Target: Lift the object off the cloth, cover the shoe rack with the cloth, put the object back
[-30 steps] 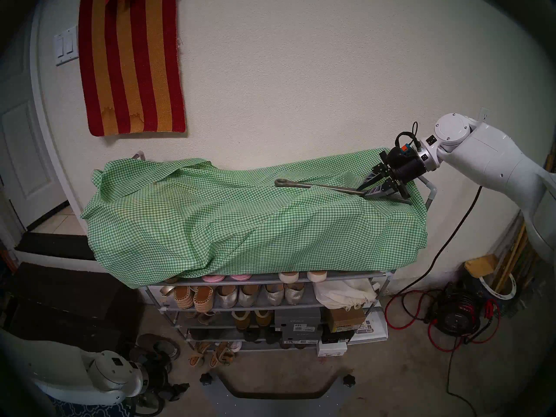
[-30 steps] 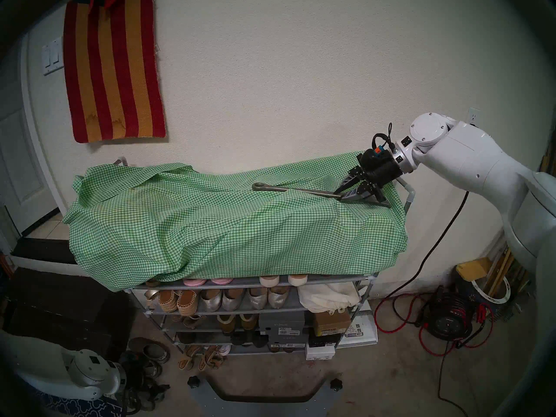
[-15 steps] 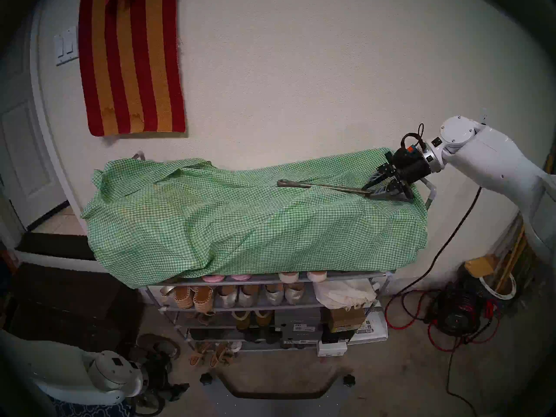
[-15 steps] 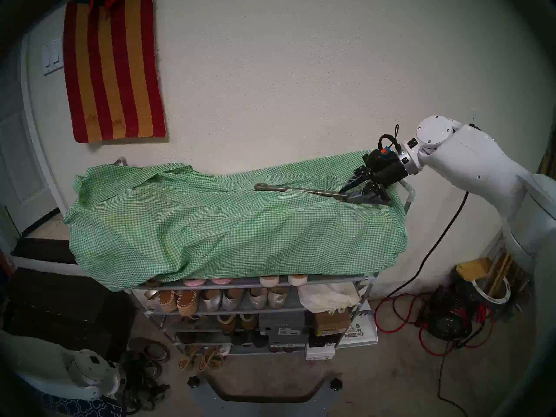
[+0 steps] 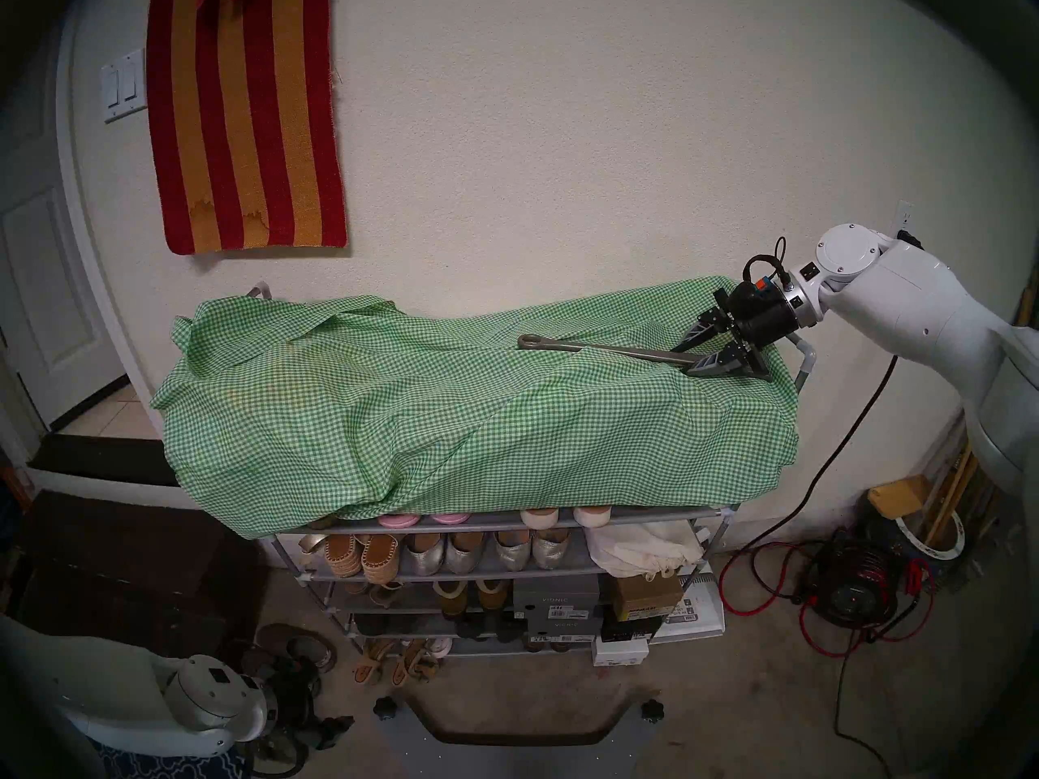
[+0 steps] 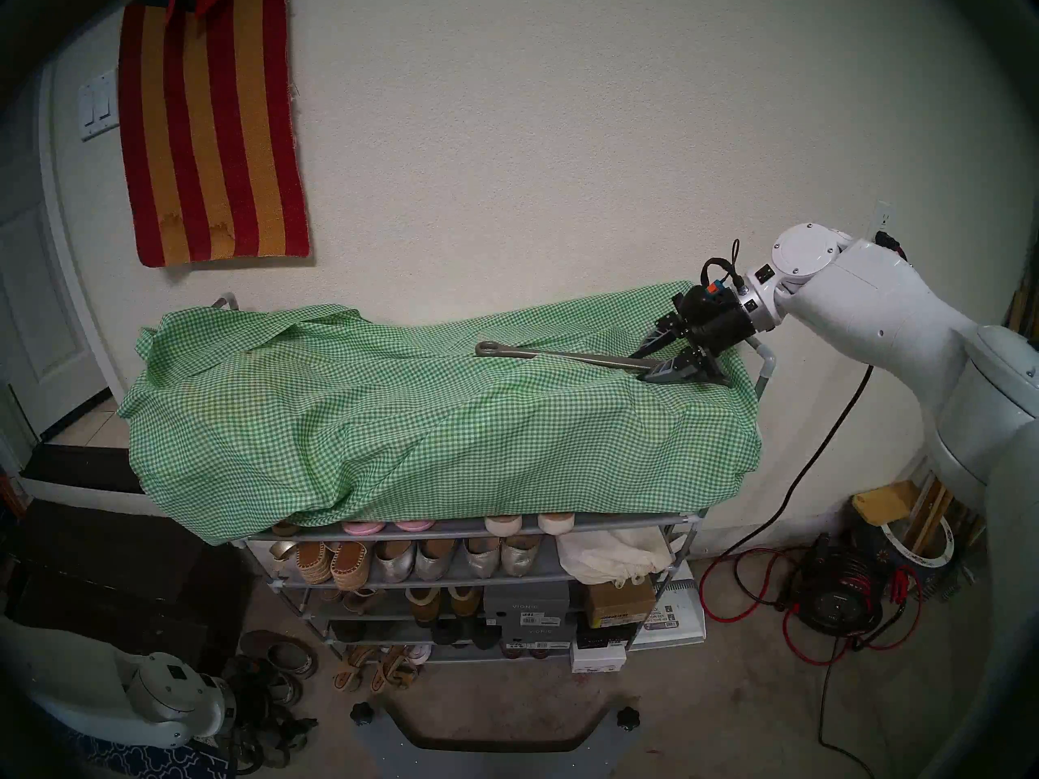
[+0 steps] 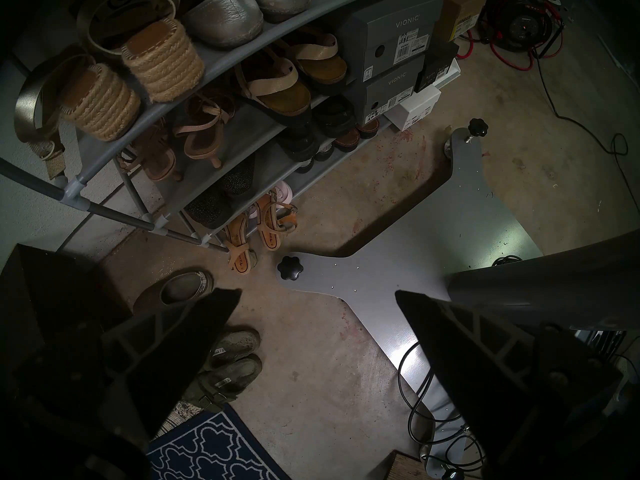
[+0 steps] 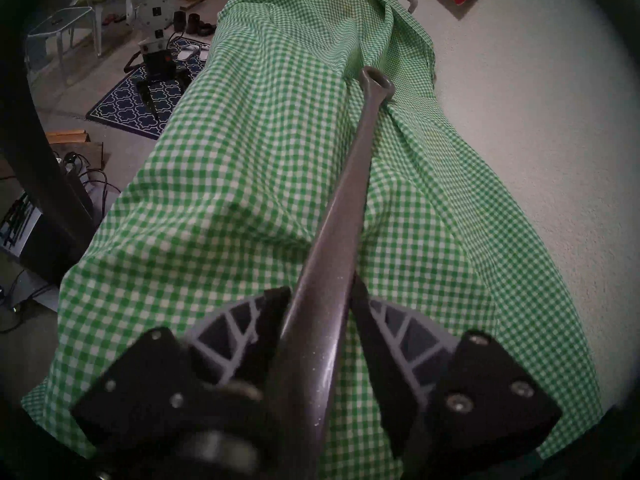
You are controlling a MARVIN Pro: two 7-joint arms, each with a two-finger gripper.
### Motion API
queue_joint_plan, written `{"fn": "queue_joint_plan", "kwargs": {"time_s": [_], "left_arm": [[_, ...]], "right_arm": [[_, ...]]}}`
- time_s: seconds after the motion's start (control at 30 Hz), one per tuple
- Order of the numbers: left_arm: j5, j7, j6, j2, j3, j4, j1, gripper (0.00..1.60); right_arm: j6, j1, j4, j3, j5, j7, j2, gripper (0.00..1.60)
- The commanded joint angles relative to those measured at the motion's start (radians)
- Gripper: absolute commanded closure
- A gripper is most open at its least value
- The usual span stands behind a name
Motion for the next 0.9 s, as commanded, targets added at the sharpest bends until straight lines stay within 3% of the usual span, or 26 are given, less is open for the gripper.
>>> {"fn": "queue_joint_plan", "kwargs": {"time_s": [0.0, 0.03, 0.2, 0.4, 0.43, 0.47, 0.5, 0.57, 0.6, 0.67, 0.73, 0.87], "left_arm": [[-0.002, 0.001, -0.002, -0.002, -0.001, 0.000, 0.001, 0.00], [-0.003, 0.001, -0.002, -0.002, -0.001, 0.000, 0.000, 0.00], [-0.002, 0.001, -0.002, -0.002, -0.001, 0.000, 0.000, 0.00], [-0.002, 0.001, -0.002, -0.002, 0.000, 0.000, 0.000, 0.00], [-0.002, 0.001, -0.002, -0.002, 0.000, 0.000, 0.000, 0.00], [-0.002, 0.001, -0.002, -0.002, 0.000, 0.000, 0.000, 0.00], [-0.002, 0.001, -0.002, -0.002, 0.000, 0.000, 0.000, 0.00], [-0.002, 0.001, -0.002, -0.002, 0.000, 0.000, 0.000, 0.00], [-0.002, 0.001, -0.002, -0.002, 0.000, 0.000, 0.000, 0.00], [-0.002, 0.001, -0.002, -0.002, 0.000, 0.000, 0.000, 0.00], [-0.002, 0.001, -0.002, -0.002, 0.000, 0.000, 0.000, 0.00], [-0.003, 0.001, -0.002, -0.002, 0.000, 0.000, 0.000, 0.00]], "right_arm": [[-0.002, -0.004, 0.023, -0.008, -0.010, 0.004, -0.019, 1.15], [-0.008, -0.007, 0.020, -0.007, -0.012, -0.005, -0.017, 1.60], [-0.066, -0.021, 0.012, -0.002, -0.041, -0.093, -0.014, 1.60], [-0.160, -0.060, 0.019, 0.049, -0.069, -0.178, -0.015, 1.60], [-0.182, -0.070, 0.008, 0.049, -0.072, -0.222, -0.008, 1.60], [-0.181, -0.085, 0.027, 0.084, -0.075, -0.201, -0.018, 1.60], [-0.233, -0.101, 0.028, 0.087, -0.079, -0.253, -0.018, 1.60], [-0.255, -0.120, 0.030, 0.102, -0.083, -0.295, -0.017, 1.60], [-0.265, -0.131, 0.048, 0.123, -0.084, -0.283, -0.026, 1.60], [-0.279, -0.142, 0.039, 0.123, -0.104, -0.348, -0.021, 1.60], [-0.290, -0.152, 0.057, 0.144, -0.102, -0.335, -0.030, 1.60], [-0.291, -0.163, 0.042, 0.161, -0.150, -0.441, -0.017, 1.60]]}}
